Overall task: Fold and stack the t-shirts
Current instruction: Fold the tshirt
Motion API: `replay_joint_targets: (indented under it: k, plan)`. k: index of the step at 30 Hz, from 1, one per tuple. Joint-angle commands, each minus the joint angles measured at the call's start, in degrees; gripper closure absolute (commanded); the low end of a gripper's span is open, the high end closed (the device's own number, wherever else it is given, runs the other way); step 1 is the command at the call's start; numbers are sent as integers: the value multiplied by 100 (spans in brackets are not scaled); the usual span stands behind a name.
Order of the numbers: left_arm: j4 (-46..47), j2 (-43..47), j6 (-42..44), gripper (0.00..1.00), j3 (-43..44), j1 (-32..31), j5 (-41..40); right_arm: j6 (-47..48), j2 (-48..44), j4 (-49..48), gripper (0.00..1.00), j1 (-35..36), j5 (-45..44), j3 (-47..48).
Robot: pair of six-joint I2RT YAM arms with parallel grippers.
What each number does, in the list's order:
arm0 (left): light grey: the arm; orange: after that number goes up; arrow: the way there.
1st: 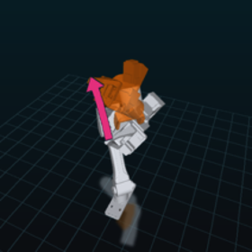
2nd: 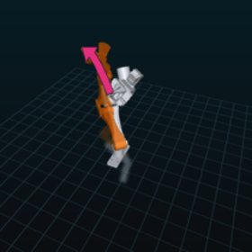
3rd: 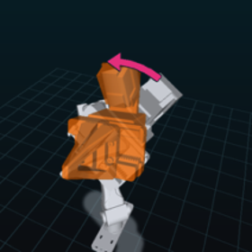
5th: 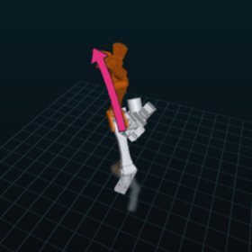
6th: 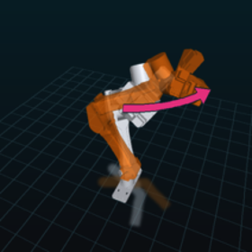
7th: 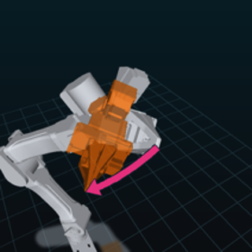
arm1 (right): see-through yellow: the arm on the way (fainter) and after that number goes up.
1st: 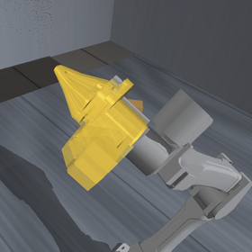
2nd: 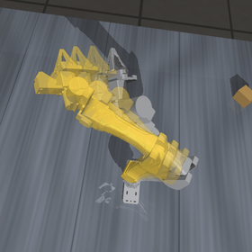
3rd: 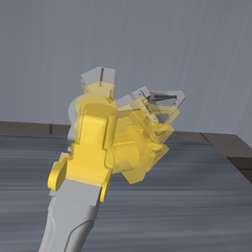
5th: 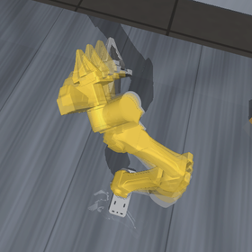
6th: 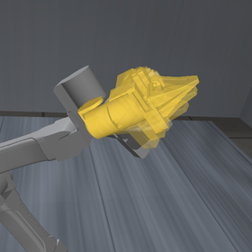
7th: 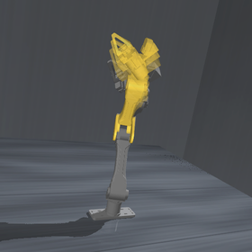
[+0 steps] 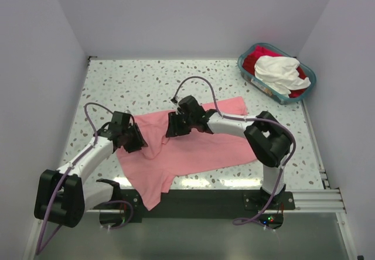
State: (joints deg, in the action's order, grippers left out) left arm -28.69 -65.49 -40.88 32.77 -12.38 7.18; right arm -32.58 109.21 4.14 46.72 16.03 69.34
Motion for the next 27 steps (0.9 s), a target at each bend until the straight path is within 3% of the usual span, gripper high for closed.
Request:
replay_joint_targets:
  k: [1, 16, 21, 27]
  plan:
    - [276, -16, -16, 59, -122, 25, 143, -1100, 153, -624, 58, 83, -126, -87]
    - [408, -165, 186, 56, -324, -27, 504, -1778, 584, -915, 60, 206, -223, -131]
    - [452, -218, 221, 56, -342, -45, 609, -1822, 619, -915, 68, 197, -267, -158]
    - [469, -218, 230, 64, -342, -54, 644, -1761, 610, -819, 85, 197, -337, -149]
